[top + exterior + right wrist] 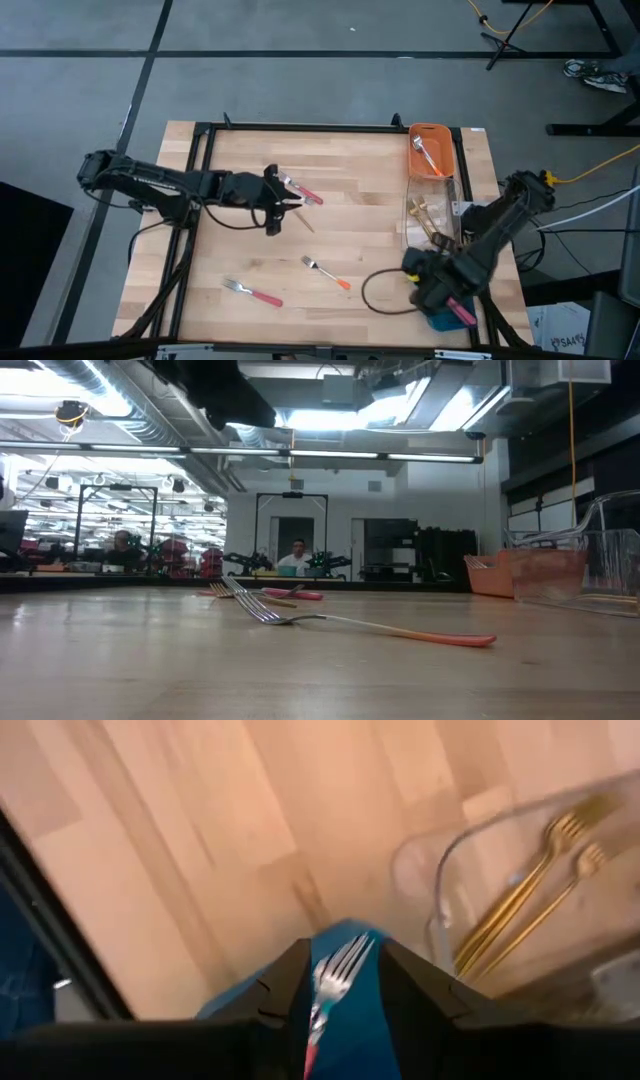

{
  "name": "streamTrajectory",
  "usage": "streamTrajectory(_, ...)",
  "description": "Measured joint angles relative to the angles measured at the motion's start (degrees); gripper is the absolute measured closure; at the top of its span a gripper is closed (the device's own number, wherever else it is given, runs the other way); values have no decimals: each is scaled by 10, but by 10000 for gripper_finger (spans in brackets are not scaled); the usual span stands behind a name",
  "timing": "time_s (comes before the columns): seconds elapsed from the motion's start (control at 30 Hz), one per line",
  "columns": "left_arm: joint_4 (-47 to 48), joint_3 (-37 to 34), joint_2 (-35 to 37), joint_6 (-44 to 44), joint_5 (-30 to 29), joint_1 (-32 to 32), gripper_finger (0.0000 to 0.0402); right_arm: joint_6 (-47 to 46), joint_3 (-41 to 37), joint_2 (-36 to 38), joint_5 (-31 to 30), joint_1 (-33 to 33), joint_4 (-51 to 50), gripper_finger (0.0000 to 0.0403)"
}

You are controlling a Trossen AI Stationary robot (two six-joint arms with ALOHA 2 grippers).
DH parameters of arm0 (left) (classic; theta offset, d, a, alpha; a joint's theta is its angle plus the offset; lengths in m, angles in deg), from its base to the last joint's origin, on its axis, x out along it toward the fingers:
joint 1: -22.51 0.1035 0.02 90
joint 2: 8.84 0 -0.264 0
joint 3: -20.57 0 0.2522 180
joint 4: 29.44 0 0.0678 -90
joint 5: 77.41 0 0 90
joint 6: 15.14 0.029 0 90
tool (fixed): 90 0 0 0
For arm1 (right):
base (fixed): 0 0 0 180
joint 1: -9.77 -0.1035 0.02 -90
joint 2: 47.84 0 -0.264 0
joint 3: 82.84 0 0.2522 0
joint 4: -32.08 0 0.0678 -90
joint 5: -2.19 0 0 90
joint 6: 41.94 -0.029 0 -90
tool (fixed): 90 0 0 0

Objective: Sort silverware by color (type)
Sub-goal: Put the gold fork into the transparent bin

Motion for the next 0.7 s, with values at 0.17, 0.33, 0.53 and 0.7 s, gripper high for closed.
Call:
streamTrajectory(0.17, -5, 0, -22, 1, 42, 31, 315, 104, 0, 0, -1, 64, 10, 297)
streamTrajectory(0.33, -15, 0, -65, 9, 94, 57, 289, 193, 0, 0, -1, 123, 50, 297)
streamTrajectory(0.53, -9, 0, -120, 68, 97, 81, 272, 278, 0, 0, -1, 179, 116, 297)
streamTrajectory(0.7, -6, 0, -164, 134, 97, 97, 271, 331, 0, 0, -1, 211, 173, 297)
